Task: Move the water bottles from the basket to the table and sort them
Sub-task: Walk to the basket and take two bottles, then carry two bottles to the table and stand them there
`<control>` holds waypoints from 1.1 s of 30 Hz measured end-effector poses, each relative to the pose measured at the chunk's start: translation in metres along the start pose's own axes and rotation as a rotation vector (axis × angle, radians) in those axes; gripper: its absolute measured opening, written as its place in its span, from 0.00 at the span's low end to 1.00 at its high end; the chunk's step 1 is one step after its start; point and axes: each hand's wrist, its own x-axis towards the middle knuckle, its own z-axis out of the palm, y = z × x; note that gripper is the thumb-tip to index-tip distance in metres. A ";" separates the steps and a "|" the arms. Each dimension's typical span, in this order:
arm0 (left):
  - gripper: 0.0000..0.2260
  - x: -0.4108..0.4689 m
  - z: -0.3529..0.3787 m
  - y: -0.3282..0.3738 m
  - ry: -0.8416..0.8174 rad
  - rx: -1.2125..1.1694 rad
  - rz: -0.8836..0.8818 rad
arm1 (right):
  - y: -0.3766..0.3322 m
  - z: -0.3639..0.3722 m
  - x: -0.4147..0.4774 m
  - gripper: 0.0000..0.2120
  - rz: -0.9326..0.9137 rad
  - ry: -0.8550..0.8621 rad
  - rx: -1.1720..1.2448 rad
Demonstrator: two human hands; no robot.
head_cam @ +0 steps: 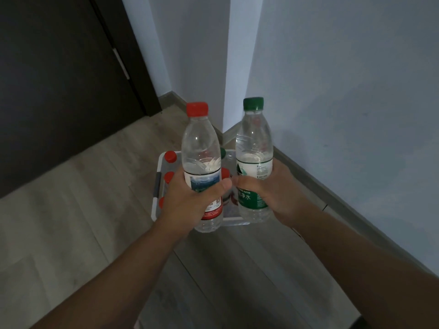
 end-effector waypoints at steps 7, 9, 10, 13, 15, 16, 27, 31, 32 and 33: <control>0.24 0.006 -0.021 0.004 0.082 0.300 0.073 | 0.005 -0.014 0.006 0.20 -0.021 0.198 -0.516; 0.26 0.008 -0.031 0.001 0.057 0.512 0.140 | 0.007 -0.020 0.007 0.27 0.009 0.252 -0.607; 0.27 0.009 -0.036 0.000 0.029 0.619 0.170 | 0.007 -0.022 0.008 0.29 0.022 0.278 -0.672; 0.29 0.011 -0.049 -0.001 -0.070 0.957 0.238 | 0.008 -0.029 0.009 0.28 -0.008 0.338 -0.928; 0.29 0.012 -0.053 0.000 -0.110 1.161 0.287 | 0.009 -0.034 0.010 0.25 -0.097 0.375 -1.057; 0.29 0.012 -0.055 0.000 -0.130 1.244 0.309 | 0.011 -0.036 0.011 0.24 -0.164 0.390 -1.104; 0.31 0.016 -0.052 -0.004 -0.305 1.581 0.496 | 0.017 -0.033 0.008 0.21 -0.485 0.435 -1.495; 0.34 0.004 -0.046 0.009 -0.328 1.598 0.485 | 0.007 -0.031 -0.008 0.23 -0.402 0.404 -1.487; 0.33 -0.001 -0.042 0.016 -0.334 1.599 0.482 | 0.001 -0.031 -0.015 0.23 -0.368 0.389 -1.475; 0.32 -0.007 -0.039 0.026 -0.341 1.604 0.466 | -0.008 -0.031 -0.024 0.24 -0.334 0.375 -1.450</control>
